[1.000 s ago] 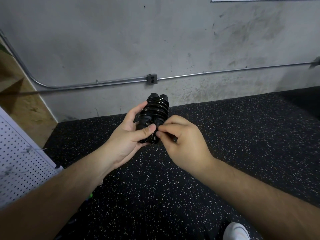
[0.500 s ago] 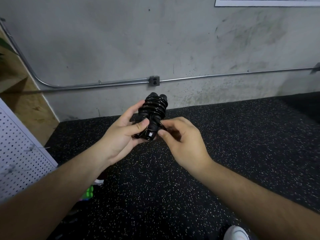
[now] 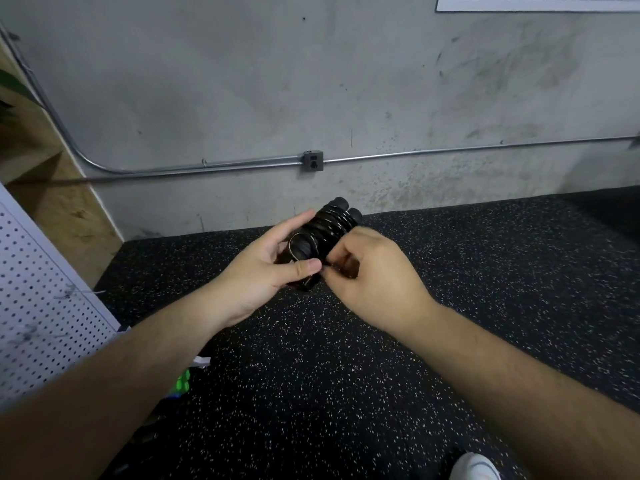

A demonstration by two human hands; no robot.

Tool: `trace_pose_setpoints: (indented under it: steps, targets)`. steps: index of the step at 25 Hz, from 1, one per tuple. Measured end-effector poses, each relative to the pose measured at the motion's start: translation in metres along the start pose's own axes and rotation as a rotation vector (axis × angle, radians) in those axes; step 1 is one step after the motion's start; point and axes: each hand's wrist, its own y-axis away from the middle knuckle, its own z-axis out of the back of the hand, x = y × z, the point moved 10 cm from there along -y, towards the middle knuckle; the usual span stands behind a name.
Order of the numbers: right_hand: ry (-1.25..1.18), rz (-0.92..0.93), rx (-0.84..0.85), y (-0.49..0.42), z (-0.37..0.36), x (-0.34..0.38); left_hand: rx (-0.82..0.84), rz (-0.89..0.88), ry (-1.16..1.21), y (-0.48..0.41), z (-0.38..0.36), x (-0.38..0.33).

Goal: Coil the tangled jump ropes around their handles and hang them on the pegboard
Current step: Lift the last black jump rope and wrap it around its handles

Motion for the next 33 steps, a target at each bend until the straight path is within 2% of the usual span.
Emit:
trace_pose_setpoints:
  steps: [2, 5, 8, 12, 19, 21, 24, 28, 30, 32, 33]
  targets:
    - [0.046, 0.061, 0.037, -0.004, 0.003, 0.005, 0.005, -0.013, -0.148, -0.003, 0.006, -0.001]
    - [0.045, 0.121, 0.076, -0.01, -0.007, 0.007, 0.071, 0.021, -0.182, -0.006, 0.003, 0.012]
    - [-0.024, -0.02, 0.07, -0.018, -0.007, -0.012, 0.108, 0.013, -0.155, -0.006, -0.006, 0.018]
    - [0.051, -0.144, 0.053, -0.021, 0.0, -0.029, 0.102, -0.105, -0.238, -0.008, -0.006, 0.008]
    - [0.053, -0.166, 0.064, -0.018, -0.005, -0.033, 0.142, -0.263, -0.813, -0.006, -0.015, 0.008]
    - [0.024, -0.152, -0.028, -0.018, 0.006, -0.028, 0.131, -0.232, -0.786, -0.009, -0.009, 0.015]
    - [-0.031, -0.113, -0.146, -0.017, 0.027, -0.021, 0.146, -0.097, -0.624, -0.014, -0.001, 0.032]
    - [0.039, -0.17, 0.06, -0.02, 0.005, -0.037, 0.189, -0.112, -0.792, -0.005, -0.01, 0.038]
    - [0.01, -0.168, 0.077, -0.02, -0.004, -0.04, 0.166, -0.094, -0.659, -0.006, -0.012, 0.032]
    - [-0.036, -0.157, 0.086, -0.022, -0.01, -0.038, 0.065, -0.121, -0.498, -0.012, -0.007, 0.023]
    - [-0.052, -0.152, 0.099, -0.023, -0.013, -0.035, 0.005, -0.151, -0.495, -0.013, -0.004, 0.017]
